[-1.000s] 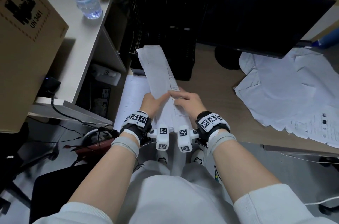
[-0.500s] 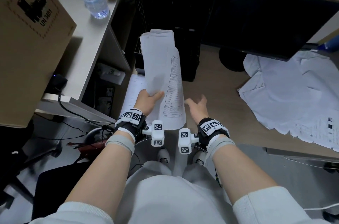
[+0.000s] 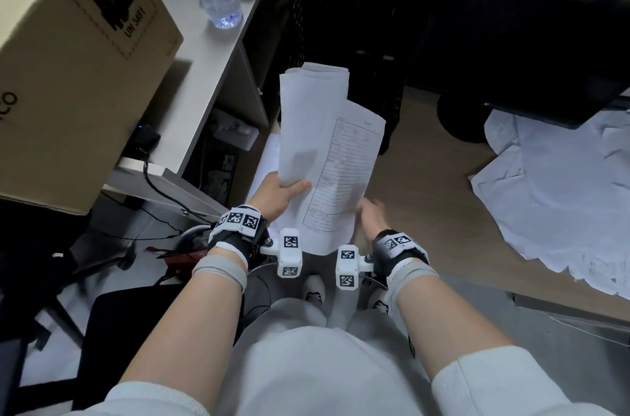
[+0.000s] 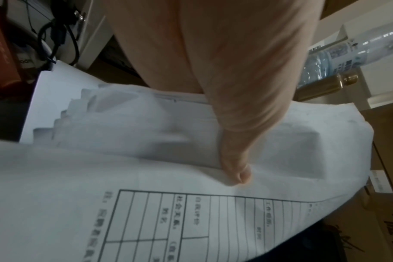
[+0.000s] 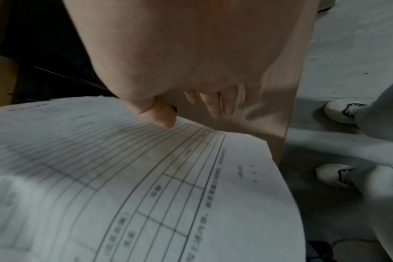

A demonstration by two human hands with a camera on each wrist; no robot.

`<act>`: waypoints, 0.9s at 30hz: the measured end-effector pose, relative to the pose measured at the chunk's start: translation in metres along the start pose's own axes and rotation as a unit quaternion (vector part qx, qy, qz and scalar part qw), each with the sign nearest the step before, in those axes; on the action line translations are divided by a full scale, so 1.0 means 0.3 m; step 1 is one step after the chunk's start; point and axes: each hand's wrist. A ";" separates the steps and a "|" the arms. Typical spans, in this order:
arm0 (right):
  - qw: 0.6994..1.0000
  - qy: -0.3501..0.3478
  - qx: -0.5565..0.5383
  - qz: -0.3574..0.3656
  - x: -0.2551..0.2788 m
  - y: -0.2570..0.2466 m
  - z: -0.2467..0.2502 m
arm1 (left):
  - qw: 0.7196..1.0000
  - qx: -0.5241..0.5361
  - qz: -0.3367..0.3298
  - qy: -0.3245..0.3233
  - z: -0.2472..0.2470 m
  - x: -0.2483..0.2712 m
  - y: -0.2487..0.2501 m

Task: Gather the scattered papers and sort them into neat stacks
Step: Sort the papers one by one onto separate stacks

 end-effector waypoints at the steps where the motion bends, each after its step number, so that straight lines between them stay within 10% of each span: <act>1: 1.000 0.000 0.004 -0.006 -0.013 0.006 -0.009 | 1.000 0.002 0.000 0.004 0.010 0.005 -0.004; 12: 0.998 -0.051 0.026 -0.023 -0.250 0.032 -0.110 | 0.999 -0.031 -0.009 -0.017 0.091 0.030 -0.035; 27: 0.999 0.003 0.049 -0.018 -0.097 -0.098 -0.198 | 0.998 -0.061 0.027 0.008 0.192 0.040 -0.036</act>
Point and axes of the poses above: each hand's wrist, its own x-axis away from the middle knuckle, its own z-axis out of the back of the hand, y = z × x, and after that the axes turned 12 degrees about -z, right-handed
